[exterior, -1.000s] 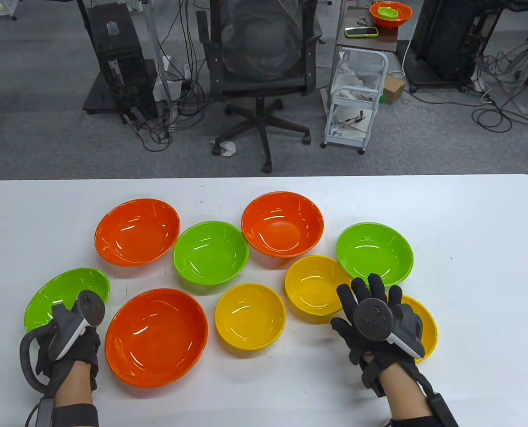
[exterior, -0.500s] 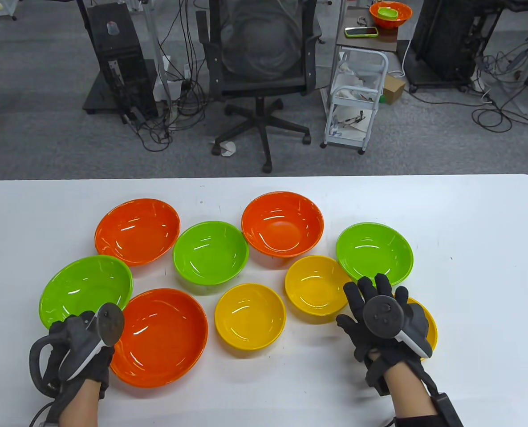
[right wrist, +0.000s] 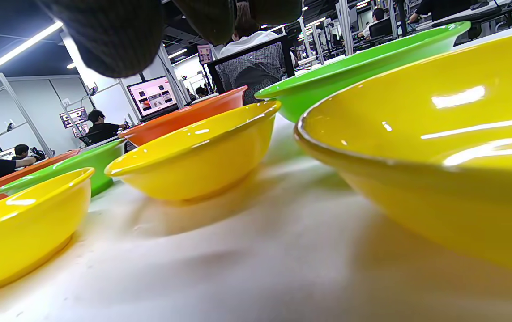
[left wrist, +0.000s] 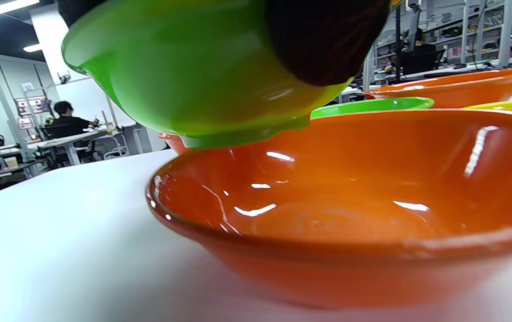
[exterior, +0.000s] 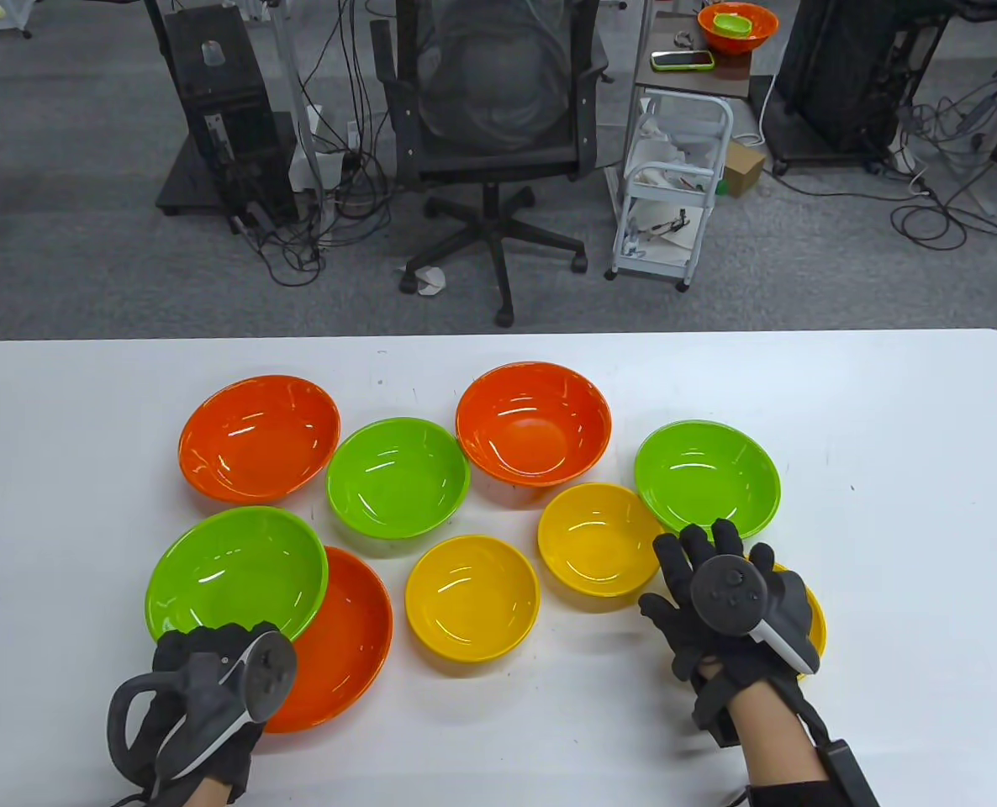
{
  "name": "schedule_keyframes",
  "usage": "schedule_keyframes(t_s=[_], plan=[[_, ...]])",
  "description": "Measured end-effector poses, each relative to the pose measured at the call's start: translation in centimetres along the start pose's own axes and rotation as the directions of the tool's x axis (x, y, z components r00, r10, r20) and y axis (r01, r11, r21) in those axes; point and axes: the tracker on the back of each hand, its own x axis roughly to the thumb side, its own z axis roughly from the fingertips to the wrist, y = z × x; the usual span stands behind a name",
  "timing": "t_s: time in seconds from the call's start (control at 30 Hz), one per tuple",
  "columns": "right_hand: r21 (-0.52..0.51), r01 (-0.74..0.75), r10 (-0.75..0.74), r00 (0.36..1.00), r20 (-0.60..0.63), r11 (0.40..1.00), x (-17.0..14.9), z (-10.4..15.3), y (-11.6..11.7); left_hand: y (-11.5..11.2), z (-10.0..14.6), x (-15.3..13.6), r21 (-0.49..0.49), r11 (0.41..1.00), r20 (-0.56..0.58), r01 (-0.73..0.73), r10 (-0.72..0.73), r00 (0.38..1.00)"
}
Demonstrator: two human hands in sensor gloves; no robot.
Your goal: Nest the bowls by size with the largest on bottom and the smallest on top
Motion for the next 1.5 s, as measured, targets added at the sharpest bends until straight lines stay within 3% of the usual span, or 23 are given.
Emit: schedule_keyframes(t_s=[0.53, 0.9, 1.5], plan=[[0.012, 0.0, 0.0, 1.0, -0.012, 1.0, 0.0, 0.0, 0.0, -2.2, 1.3, 2.1, -0.099, 0.995, 0.131, 0.003, 0.01, 0.991], [0.018, 0.015, -0.014, 1.0, -0.028, 1.0, -0.3, 0.0, -0.1, -2.6, 0.6, 2.4, -0.178, 0.984, 0.163, 0.003, 0.026, 0.986], [0.017, 0.024, -0.024, 0.999, -0.033, 1.0, -0.6, -0.1, -0.2, -3.1, -0.9, 2.8, -0.346, 0.932, 0.197, -0.112, 0.189, 0.962]])
